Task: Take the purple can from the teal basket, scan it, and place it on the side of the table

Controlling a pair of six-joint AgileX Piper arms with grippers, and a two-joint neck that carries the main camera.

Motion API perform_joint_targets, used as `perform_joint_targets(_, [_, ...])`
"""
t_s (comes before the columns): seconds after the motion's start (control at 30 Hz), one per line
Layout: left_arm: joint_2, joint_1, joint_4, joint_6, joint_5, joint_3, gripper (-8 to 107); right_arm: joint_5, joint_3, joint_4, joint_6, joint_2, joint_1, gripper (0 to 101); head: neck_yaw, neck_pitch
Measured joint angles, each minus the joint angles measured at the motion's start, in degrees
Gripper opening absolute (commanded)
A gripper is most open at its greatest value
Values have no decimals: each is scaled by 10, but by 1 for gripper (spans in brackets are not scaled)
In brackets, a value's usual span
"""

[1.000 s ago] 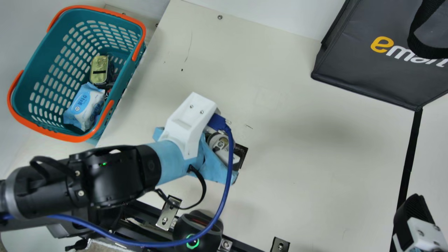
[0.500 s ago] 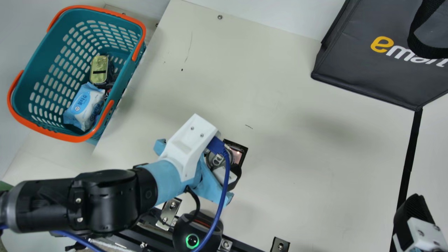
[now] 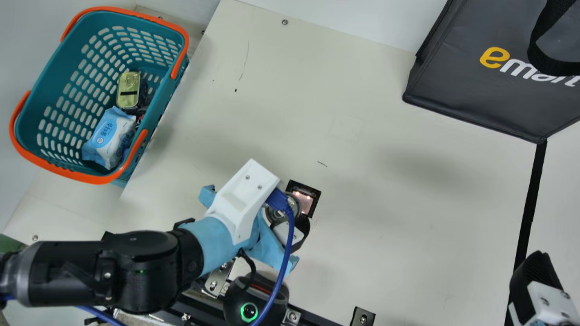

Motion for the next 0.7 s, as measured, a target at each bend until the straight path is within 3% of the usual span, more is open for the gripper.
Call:
perform_joint_targets(0.47, [32,40,1,14,-40,-2,-8,0,0,0,0,0,0,95,0,0])
perform_joint_targets(0.7, [46,58,-12,32,-52,-2,15,-1,0,0,0,0,0,95,0,0])
